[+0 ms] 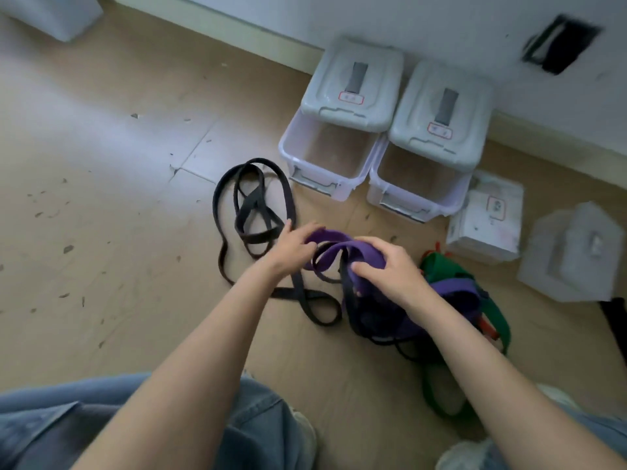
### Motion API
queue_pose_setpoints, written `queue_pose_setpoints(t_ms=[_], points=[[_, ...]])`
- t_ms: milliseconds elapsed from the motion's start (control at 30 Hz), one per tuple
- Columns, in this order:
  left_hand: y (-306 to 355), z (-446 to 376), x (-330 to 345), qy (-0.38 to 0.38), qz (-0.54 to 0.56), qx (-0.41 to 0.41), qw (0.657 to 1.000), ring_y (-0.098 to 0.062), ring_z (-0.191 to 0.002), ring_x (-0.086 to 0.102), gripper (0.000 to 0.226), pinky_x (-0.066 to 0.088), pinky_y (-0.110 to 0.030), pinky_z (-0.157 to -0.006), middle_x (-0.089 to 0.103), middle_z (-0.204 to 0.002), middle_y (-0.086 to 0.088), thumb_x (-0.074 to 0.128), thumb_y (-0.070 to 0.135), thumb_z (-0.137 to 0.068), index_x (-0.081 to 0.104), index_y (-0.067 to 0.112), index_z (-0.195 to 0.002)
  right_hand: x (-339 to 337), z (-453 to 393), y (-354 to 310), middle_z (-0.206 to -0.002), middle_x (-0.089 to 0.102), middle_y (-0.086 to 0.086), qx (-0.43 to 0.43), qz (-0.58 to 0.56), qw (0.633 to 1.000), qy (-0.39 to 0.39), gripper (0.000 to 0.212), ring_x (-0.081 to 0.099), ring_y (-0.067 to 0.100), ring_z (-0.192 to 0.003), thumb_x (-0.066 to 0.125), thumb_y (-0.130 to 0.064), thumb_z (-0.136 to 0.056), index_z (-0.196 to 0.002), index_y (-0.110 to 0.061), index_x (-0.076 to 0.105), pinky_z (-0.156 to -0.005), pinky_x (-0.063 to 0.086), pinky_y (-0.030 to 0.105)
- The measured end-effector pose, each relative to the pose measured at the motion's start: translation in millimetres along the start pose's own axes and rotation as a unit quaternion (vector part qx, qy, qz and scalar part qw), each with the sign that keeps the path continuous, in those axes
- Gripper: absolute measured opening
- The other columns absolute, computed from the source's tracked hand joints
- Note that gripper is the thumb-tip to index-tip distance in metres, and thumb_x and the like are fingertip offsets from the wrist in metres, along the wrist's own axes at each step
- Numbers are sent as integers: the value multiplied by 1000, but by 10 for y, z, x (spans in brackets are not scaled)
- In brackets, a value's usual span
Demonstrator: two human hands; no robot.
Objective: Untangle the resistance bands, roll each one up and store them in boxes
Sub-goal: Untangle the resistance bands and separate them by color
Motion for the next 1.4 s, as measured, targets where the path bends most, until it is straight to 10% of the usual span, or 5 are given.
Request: queue_pose_setpoints(t_ms=[433,667,900,1067,1400], points=[[1730,952,352,-115,225,101,962,-22,-101,63,43,54,-38,-89,56,-123,-9,59,11,-90,45,12,-130,-1387,877,-770,-84,62,23,-52,-512,857,26,23,67,25,-68,38,2,-93,-107,5,56,-70,57,33],[2214,1245,-582,14,177,116,977,-9,-36,47,22,44,-20,-41,69,-64,-6,45,-5,-87,54,12,-97,-2155,1255,-858,-87,62,14,-52,-49,986,150,25,54,19,-71,42,0,-92,-108,-1,61,-63,42,27],[2119,1444,191,-233,-72,137,960,7,-66,52,40,40,-4,-60,53,-85,20,73,40,-76,48,54,-103,-2066,1308,-722,-52,60,6,35,-458,883,93,31,57,12,-42,36,-4,-95,-75,-2,59,-42,49,21],[2046,1339,625,-163,81,157,971,-14,-68,54,12,43,-30,-67,64,-80,-13,70,5,-80,65,7,-91,-1913,1334,-715,-53,64,5,32,-574,817,43,52,62,14,-46,30,-12,-95,-61,-6,70,-48,53,23],[2158,1449,-197,6,206,53,977,-14,-54,54,31,40,-17,-42,60,-62,-6,48,28,-94,61,4,-79,-2208,1498,-765,-129,50,5,-38,-10,972,232,38,49,21,-114,39,-45,-97,-115,-18,57,-96,40,33]])
Point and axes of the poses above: each hand's wrist, its own z-axis away from the middle knuckle, its own x-axis out of the palm, y = z × x, the point moved 8 cm from there along -z, towards the middle knuckle
